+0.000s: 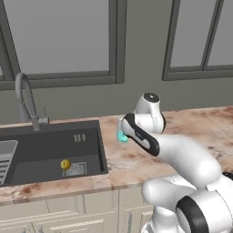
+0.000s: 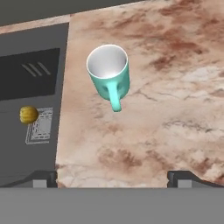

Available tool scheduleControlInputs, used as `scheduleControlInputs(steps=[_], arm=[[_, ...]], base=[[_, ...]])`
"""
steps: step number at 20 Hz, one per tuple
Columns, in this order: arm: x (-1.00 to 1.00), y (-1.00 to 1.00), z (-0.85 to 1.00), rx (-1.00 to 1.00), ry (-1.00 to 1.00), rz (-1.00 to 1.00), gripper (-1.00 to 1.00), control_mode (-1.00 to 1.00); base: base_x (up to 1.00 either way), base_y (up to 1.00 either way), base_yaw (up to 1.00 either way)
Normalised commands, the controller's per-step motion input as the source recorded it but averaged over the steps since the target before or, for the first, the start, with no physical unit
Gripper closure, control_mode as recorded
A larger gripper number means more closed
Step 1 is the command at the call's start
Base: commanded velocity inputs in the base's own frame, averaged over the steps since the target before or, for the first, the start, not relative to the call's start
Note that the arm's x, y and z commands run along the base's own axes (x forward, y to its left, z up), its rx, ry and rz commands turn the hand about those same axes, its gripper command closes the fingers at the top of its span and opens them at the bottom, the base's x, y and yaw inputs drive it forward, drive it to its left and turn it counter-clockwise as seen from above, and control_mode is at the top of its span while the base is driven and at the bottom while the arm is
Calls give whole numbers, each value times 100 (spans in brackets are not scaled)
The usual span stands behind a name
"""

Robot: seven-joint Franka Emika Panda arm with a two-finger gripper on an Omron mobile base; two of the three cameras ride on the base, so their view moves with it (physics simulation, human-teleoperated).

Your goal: Clear the mugs and bowl far away from the sink.

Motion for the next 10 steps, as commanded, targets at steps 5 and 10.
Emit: scheduleControlInputs(steps=[5,10], arm=[[39,0,-25,-1,0,2,-100,-100],[39,0,-33,0,0,4,-100,-100]], base=[[0,0,0],[0,0,0]])
